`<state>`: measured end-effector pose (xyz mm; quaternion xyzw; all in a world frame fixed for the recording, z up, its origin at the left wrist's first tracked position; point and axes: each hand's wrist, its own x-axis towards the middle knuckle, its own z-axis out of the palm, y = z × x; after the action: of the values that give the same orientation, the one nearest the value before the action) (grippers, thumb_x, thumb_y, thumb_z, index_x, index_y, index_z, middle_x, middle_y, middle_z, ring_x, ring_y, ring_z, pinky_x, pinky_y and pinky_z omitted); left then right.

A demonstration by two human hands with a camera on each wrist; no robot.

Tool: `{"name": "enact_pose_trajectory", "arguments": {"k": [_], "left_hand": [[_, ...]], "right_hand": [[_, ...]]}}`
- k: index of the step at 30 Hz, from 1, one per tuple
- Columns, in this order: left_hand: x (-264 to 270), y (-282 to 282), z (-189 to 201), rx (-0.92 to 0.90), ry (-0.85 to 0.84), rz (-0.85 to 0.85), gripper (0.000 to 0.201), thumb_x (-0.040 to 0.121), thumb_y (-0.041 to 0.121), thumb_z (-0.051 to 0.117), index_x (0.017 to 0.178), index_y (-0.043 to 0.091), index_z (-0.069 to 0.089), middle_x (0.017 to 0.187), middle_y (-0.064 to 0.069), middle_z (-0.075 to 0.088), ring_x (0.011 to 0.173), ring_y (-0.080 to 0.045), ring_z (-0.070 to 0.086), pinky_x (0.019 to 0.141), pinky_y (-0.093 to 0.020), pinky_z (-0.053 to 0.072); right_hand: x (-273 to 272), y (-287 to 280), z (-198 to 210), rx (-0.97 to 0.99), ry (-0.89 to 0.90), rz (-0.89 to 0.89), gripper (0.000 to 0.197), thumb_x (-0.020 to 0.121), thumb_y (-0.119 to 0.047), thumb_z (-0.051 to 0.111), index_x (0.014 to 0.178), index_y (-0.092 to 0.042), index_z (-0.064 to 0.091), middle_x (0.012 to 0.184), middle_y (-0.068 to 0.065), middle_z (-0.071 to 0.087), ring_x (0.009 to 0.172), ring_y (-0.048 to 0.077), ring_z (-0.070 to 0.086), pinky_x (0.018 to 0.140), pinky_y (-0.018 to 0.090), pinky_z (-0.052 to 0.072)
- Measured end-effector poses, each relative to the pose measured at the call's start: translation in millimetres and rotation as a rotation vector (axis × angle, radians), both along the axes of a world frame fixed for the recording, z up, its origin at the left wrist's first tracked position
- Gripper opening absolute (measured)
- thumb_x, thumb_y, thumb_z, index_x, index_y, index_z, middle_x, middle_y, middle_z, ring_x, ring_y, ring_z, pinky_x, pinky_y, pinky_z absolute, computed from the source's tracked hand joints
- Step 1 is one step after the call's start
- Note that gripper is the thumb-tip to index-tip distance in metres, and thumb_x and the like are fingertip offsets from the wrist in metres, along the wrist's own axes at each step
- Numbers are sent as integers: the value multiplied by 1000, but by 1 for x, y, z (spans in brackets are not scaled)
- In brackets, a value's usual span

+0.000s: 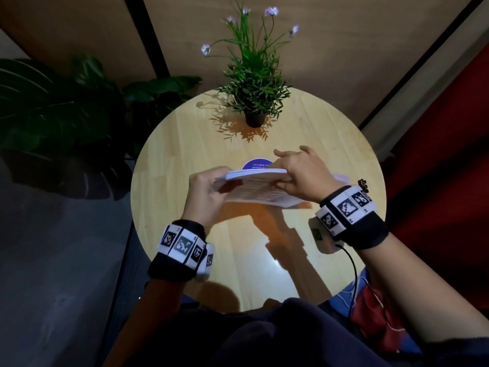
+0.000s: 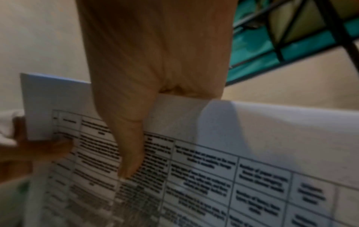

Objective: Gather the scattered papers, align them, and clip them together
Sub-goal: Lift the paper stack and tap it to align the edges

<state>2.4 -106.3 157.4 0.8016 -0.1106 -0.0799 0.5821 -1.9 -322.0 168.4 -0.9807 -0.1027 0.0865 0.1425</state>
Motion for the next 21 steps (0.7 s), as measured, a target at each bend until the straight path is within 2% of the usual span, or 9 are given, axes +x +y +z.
{"name": "enact_pose_trajectory", "arguments": {"k": [2,4,6,7,9,10,12,15,21], "left_hand": [[6,4,13,15,-141,133,25,76,13,75,100,19,71,97,5,70,89,12,59,77,-12,50],[14,21,5,47,-192,374,73,65,27,85,130,23,52,137,3,50,114,25,39,97,-4,37],[21,37,-11,-50,0,415,121,48,39,91,147,27,24,153,0,29,137,8,28,104,-9,32],[20,40,-17,-131,168,401,127,37,48,90,146,24,29,146,-2,41,138,-6,35,99,-15,42],[16,36,-22,-260,447,323,99,29,50,90,119,22,60,113,2,66,124,-21,54,81,-24,51],[16,28,-22,-317,474,244,77,41,38,91,111,24,64,110,1,68,122,-23,56,86,-28,50],[12,13,-21,-369,419,209,59,58,18,87,114,20,66,117,-7,69,117,-24,61,96,-41,51],[7,-2,-28,-320,310,438,51,63,19,86,107,5,65,103,-14,72,97,-28,70,87,-52,56],[0,4,-55,-149,370,448,92,46,58,85,123,33,43,111,6,67,104,-19,65,94,-49,53]], "right_hand": [[0,-2,2,279,45,-120,20,86,-30,67,99,-16,74,89,8,74,85,27,66,82,43,52],[-5,-10,1,556,69,-249,22,81,-23,74,98,-9,76,89,16,75,82,25,70,74,41,53],[-11,-17,-2,791,91,-294,24,81,-14,73,102,-2,73,99,21,73,86,25,72,78,40,56],[-16,-18,-4,878,115,-300,25,82,-8,70,107,-2,70,106,17,72,89,18,72,79,33,59],[-25,-17,-13,990,132,-321,29,85,1,64,114,-5,64,108,1,70,88,-1,70,80,17,56],[-29,-14,-18,1033,119,-359,28,86,3,63,112,-8,65,102,-6,72,87,-3,69,81,16,55],[-36,-5,-28,1113,52,-498,24,86,2,63,100,-18,67,93,-14,73,85,-2,68,84,24,58],[-44,13,-44,1150,-86,-683,29,85,-2,66,96,-28,62,98,-5,69,91,4,68,87,28,57],[-48,18,-61,1122,-88,-762,29,85,0,66,113,-9,64,106,10,69,101,23,67,95,44,53]]}}
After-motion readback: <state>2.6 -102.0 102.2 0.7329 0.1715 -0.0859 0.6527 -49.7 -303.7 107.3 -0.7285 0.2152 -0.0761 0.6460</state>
